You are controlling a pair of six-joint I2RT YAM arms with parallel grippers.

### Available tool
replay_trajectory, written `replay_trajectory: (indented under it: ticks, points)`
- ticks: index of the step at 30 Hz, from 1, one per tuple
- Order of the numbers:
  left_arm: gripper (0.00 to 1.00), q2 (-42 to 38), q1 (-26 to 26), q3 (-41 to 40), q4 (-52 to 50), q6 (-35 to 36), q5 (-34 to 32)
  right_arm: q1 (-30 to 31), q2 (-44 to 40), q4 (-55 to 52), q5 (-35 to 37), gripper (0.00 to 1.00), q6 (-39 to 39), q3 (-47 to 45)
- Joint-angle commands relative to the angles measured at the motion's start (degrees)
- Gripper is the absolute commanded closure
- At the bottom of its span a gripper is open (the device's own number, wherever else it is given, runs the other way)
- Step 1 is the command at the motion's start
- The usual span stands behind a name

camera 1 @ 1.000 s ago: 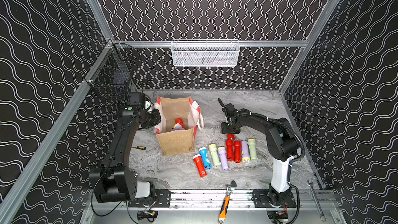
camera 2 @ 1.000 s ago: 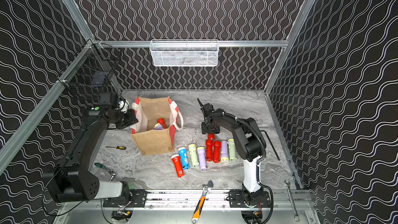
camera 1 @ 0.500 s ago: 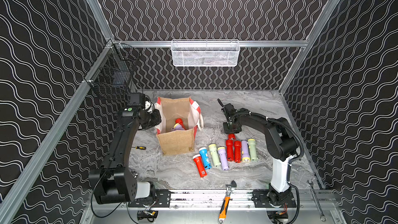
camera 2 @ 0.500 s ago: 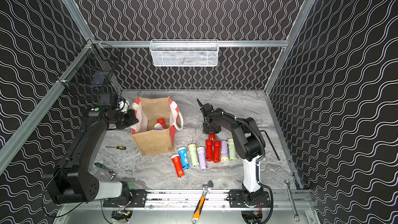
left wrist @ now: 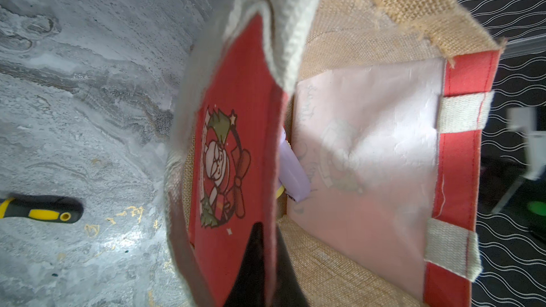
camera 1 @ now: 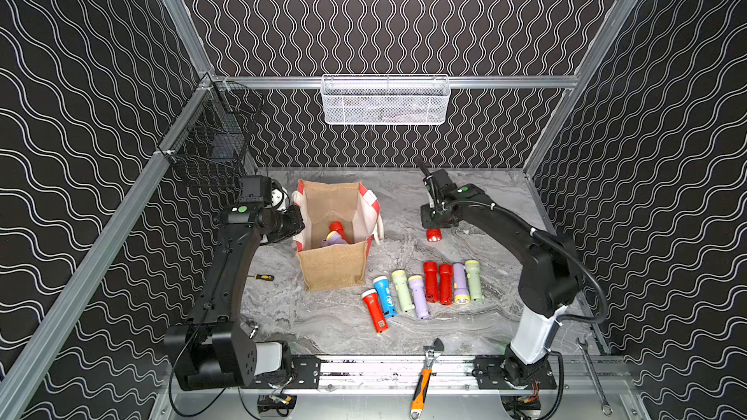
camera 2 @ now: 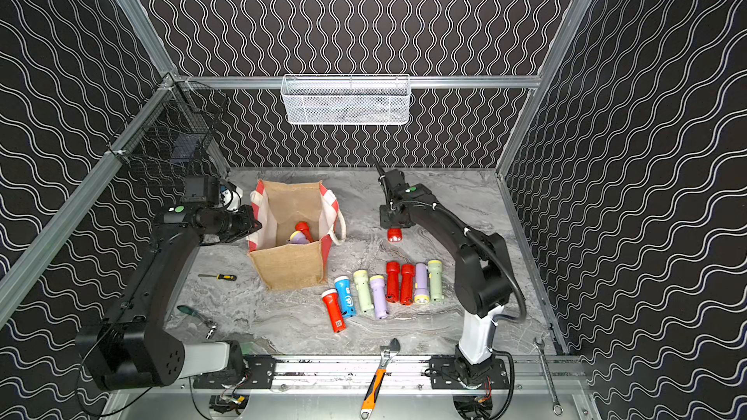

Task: Put the flashlights into the tote bags
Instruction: Pick up the flashlight from the center of the board, then place the flashlight in the canvas bag.

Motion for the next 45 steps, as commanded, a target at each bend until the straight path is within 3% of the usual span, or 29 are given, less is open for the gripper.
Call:
replay_trajectory:
  ticks: [1, 7, 12, 24, 29, 36, 45]
  points:
    - [1.00, -0.3, 0.0, 0.1, 2.9, 0.0, 1.3, -0.1, -3.7, 1.1, -8.1, 0.75, 1.1, 2.3]
    - [1.00, -0.6, -0.1, 0.8, 2.6, 0.5, 1.1, 0.2, -10.6, 6.6, -18.3, 0.75, 6.4, 4.8]
    - [1.00, -0.8, 0.0, 0.5, 2.9, 0.9, 1.4, 2.8, -12.0, 9.7, -21.1, 0.75, 9.8, 7.2]
    - [1.00, 0.4, 0.0, -0.2, 3.4, 0.9, 1.6, 13.6, -1.9, 15.0, -26.9, 0.74, 12.5, 21.0]
    - [1.00, -0.3, 0.0, 0.1, 3.5, 0.7, 1.7, 17.2, 3.9, 14.8, -22.4, 0.73, 12.9, 25.2]
    - [1.00, -0.4, 0.0, -0.5, 3.5, 1.2, 1.3, 19.7, 13.1, 18.1, -26.8, 0.74, 16.4, 27.1]
    - [1.00, 0.2, 0.0, -0.9, 3.7, 1.5, 2.0, 21.1, 17.0, 17.8, -27.4, 0.74, 17.2, 24.4]
